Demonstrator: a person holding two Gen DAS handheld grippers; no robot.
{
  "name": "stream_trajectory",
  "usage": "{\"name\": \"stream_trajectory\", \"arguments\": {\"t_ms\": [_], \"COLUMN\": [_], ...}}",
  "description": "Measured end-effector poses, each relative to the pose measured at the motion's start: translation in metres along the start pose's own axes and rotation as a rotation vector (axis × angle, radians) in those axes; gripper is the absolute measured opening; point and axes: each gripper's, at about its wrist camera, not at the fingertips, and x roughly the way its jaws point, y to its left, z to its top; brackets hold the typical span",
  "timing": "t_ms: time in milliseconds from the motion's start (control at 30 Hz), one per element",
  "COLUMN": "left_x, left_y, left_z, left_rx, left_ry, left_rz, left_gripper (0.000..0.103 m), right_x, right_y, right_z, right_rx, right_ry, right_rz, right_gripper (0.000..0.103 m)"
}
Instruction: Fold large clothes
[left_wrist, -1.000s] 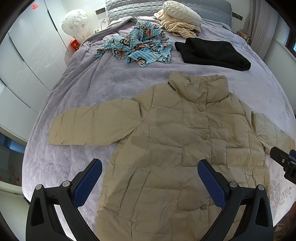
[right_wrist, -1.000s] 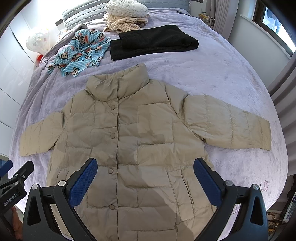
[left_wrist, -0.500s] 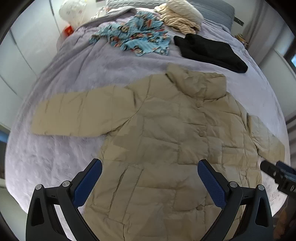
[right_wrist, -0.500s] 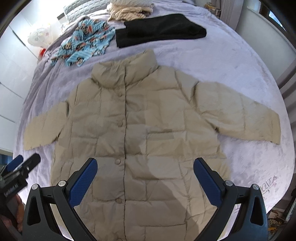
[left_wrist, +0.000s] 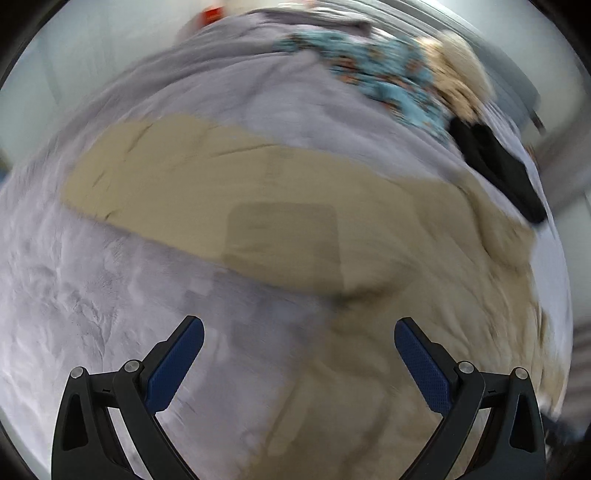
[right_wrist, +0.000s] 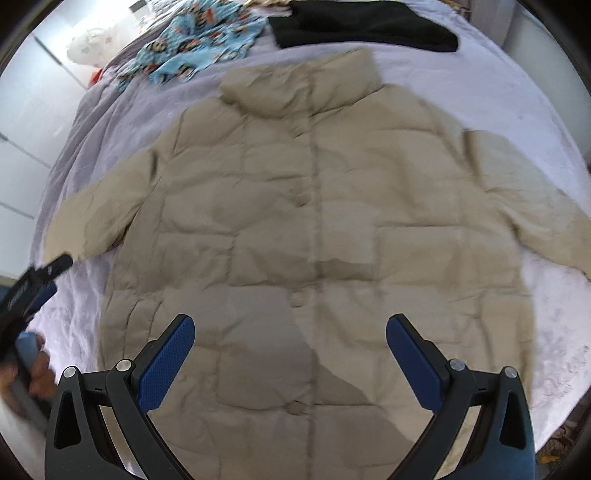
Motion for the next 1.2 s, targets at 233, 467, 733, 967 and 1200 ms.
{"name": "stream_trajectory", "arguments": {"t_ms": [233,467,733,967,1200], "left_x": [0.048,0.069,0.057,-0.017,-0.074], "left_y": [0.114,0.146,0.102,0.049,-0.013], "left_z": [0.035,0.072,0.117,0.126,0.105], "left_rx": [-0.249,-0.352,-0.232,-0.053,0.131], "left_ry": [-0.033,-0.096,-0.132,-0.286,-0.374], "left_rz": [-0.004,-0.023,0.010,-0.015,-0.092], "left_gripper": [0.103,0.102,0.011,0.011,0.011], "right_x": [0.040,0.058,0.069,0.089,0.146], "right_y": [0.032,0.056,0.095,0.121,0.179], "right_z": [-0.009,-0.001,0.042,0.085,0.101], "right_rx": [-0.053,-0.098,-0.088,0.110,0.098], "right_ry": [0.075,0.042,-0.033,-0.108,-0.038], "right_rz": [0.078,0.119,0.231,0.431,0.586], "right_gripper": [0.103,0.103,0.103,0.015,0.011]}}
